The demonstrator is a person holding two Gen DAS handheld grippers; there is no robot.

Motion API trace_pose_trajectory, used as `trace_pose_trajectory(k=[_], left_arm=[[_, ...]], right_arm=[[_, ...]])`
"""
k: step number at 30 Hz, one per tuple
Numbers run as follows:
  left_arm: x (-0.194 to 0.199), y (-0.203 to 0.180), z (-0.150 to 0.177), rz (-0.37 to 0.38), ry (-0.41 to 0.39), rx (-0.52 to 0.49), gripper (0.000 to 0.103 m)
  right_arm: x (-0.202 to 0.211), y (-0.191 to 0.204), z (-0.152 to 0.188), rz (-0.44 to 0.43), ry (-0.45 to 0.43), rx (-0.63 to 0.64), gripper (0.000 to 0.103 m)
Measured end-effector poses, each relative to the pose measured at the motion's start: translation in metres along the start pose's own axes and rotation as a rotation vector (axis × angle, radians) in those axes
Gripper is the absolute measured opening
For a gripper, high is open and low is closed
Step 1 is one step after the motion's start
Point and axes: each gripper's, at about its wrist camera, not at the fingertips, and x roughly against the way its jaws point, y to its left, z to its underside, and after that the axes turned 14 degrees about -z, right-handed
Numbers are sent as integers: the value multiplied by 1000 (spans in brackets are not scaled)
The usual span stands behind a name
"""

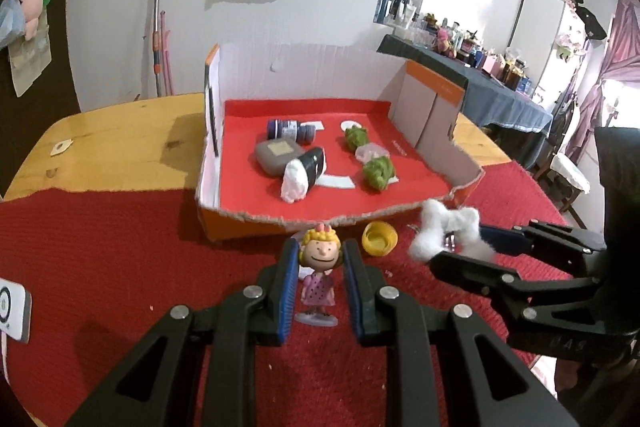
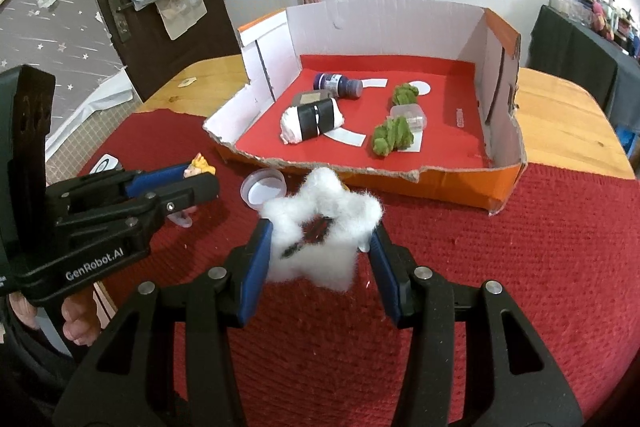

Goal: Organize objects
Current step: 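Grasp the pink doll figure with the left gripper while the right holds the white star, then carry the pink doll and white star into the box with both grippers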

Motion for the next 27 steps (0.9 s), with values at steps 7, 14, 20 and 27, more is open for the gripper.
trace_pose_trajectory(k=[7,14,20,27], left_arm=[[-3,-4,-21,19,-6,-15,23],[-14,-8,-44,42,-5,-20,23],[-28,-15,-60,66,11,-33,23],[-52,-21,-72,87,46,-43,23]], right_arm=[[6,-1,-17,-13,-3,9,46],[4,-9,-31,1,-3,6,46],[-2,-22,-45,17,5,-2,46],[-9,-44,-60,45,20,-25,46]])
